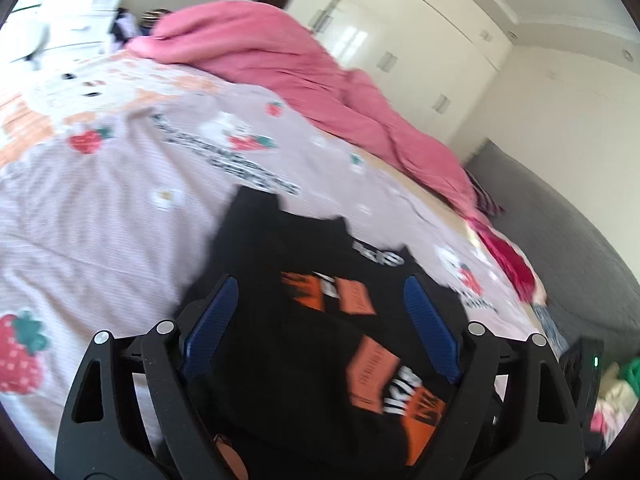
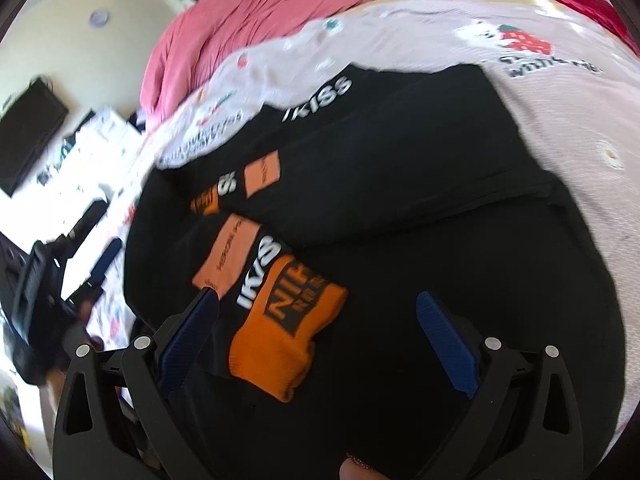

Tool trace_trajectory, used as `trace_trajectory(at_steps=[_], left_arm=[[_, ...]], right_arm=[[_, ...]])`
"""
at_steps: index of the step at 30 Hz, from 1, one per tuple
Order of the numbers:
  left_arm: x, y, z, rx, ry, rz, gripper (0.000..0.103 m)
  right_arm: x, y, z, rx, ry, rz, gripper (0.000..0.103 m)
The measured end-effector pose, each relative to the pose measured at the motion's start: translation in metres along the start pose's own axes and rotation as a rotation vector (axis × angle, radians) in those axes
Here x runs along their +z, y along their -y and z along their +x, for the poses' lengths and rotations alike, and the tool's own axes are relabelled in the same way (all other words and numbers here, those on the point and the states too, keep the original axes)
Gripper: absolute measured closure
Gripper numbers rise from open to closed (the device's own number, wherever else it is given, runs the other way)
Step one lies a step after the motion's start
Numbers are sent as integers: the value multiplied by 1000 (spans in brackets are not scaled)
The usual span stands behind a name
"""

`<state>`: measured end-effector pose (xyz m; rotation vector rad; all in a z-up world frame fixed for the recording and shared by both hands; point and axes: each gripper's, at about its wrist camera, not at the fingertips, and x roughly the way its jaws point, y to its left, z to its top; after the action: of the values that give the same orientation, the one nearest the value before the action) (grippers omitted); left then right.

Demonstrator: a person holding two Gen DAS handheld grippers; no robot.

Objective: Fold small clothes
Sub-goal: 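Lower the cuff onto the shirt and open the left tool, then grasp the orange cuff on the shirt with the right tool and adjust it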

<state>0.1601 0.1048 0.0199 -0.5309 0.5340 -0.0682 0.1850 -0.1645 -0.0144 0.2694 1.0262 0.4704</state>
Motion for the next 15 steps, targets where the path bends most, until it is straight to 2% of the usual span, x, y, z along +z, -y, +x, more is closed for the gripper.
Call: trace_trajectory(at_steps=[2,4,6,7,8,10,11,15], left_arm=[[5,-15,-4,19,16,-51,24],[8,-31,-9,47,32,-103,24],[10,-44,-14,78,52,-144,24],[11,-49,-15,86,60,-162,24],[12,-54,-17,90,69,-183,24],[13,-61,-19,88,84,-225,24],[14,-62,-18,87,87,-230,24],[14,-62,-19,98,90,-228,24]], right_arm=[[-3,-8,7,-9,-8,-33,7],[-6,-17,17,-28,-25,-83,34],[-10,-26,25,-46,-34,-127,40],[-11,-28,27,-56,-27,-145,53],[-13,-32,29,-68,-20,-170,59],[-12,-38,29,-54,-8,-195,85],[-11,-41,27,-48,0,-207,89],[1,-60,9,-25,76,-303,90]])
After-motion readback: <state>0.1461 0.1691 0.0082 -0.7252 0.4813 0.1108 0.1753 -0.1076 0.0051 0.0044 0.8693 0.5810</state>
